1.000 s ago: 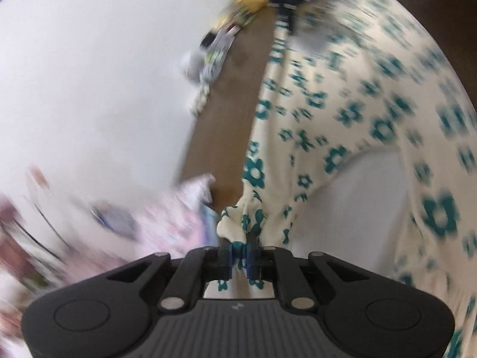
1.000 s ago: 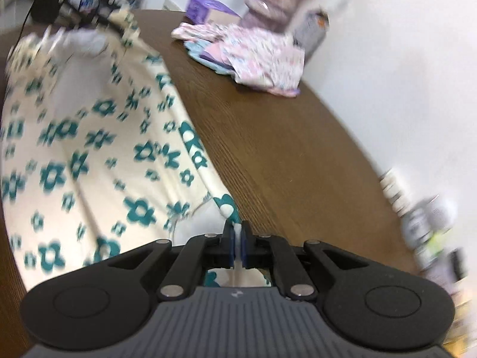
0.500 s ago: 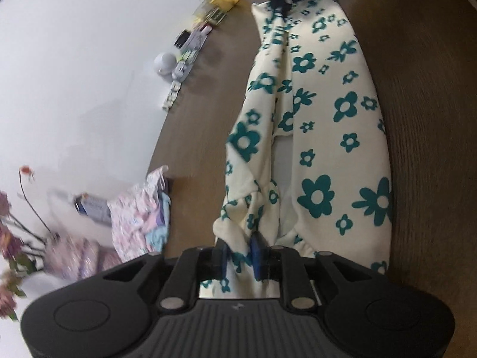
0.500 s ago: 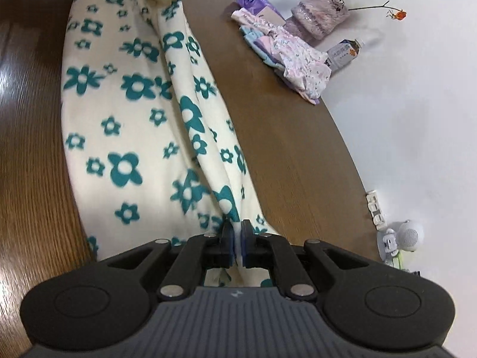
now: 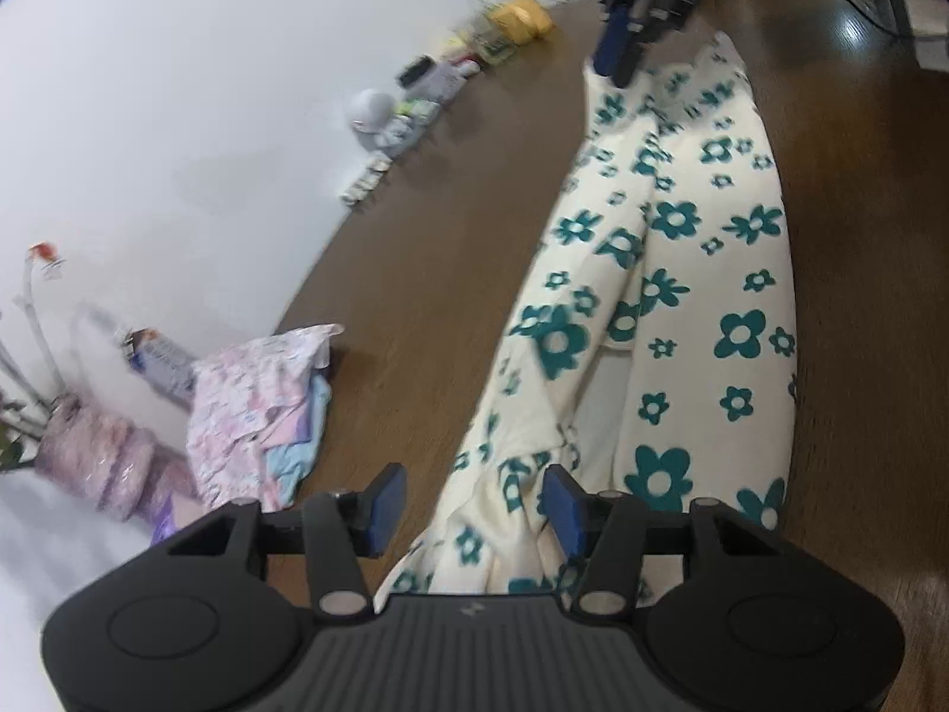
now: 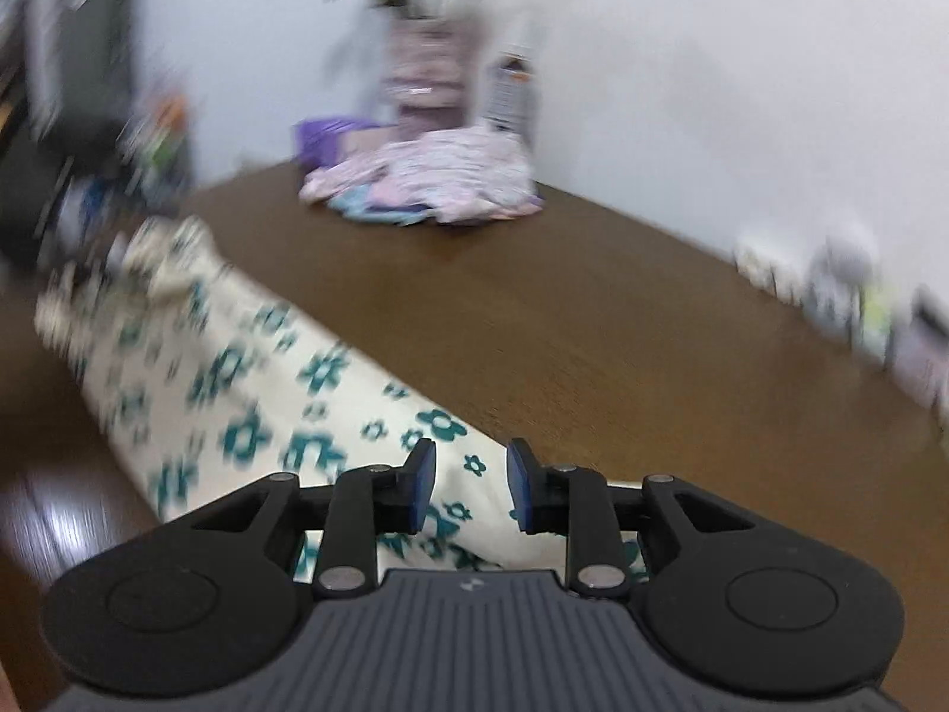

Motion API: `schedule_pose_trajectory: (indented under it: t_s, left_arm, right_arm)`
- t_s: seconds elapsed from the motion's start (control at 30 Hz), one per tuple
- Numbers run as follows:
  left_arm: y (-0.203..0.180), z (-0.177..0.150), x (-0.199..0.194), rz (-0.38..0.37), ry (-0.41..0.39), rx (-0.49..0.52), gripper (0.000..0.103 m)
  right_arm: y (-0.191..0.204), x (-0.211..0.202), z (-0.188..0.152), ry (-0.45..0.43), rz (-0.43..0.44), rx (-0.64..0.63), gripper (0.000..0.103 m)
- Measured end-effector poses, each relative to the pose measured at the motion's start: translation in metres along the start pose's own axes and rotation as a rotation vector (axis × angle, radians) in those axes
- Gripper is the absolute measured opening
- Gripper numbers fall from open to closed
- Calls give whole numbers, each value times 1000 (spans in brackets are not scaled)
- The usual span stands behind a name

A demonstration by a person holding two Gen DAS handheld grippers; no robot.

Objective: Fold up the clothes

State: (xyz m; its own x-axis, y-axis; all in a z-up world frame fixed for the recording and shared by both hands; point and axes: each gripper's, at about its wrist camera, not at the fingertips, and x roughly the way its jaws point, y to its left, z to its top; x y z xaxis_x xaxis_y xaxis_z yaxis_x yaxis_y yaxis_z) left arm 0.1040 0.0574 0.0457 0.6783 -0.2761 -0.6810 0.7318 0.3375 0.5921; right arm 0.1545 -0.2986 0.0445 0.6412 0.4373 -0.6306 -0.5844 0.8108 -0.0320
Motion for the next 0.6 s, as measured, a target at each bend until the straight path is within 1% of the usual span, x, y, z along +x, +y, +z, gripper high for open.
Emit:
schedule_pose_trajectory:
  t_s: [0.03,0.1,0.13,0.2,0.23,0.27,0.3,0.33,0.37,0.4,0.47,0.5,0.53,0.6]
  left_arm:
    - [-4,0,4,-20,19,23,5]
    - [-11,0,9,-59,51,63,5]
    - [-14,-2,10,-78,61,75,5]
    - [-20,-4,11,-70,62,100,5]
    - [-20,-4,11,-65,64,96,6]
    - [-19,-3,10,-58,65,85,11]
    - [-17,-2,7,-54,61,72,13]
    - [-15,-1,2,-53,51,55,17]
    - [-11,0,-4,-52,30,24,24]
    - [-7,1,-10,-51,4,-13,28]
    - [0,4,-20,-58,-52,-96,43]
    - [3,8,-21,-64,-75,-128,45]
    - [5,11,-22,-69,-97,-159,48]
    - [0,20,-15,-67,-105,-142,49]
  right_arm:
    - [-6,5,-2,9,-1,63,25]
    - [-12,16,-11,49,-44,121,25]
    - [-14,19,-16,64,-64,129,24]
    - [-19,25,-29,84,-101,151,24]
    - [-21,24,-32,71,-96,170,24]
    - [-24,23,-36,58,-91,188,24]
    - [-26,22,-39,44,-86,207,24]
    - [-28,17,-39,25,-83,223,24]
    - [-28,10,-39,-4,-84,240,24]
    - [-29,1,-38,-26,-96,255,25]
    - [-32,-17,-35,-70,-122,287,33]
    - [-36,-22,-35,-76,-142,309,41]
    - [-41,-21,-34,-67,-158,333,44]
    - [-52,-16,-32,-48,-177,379,44]
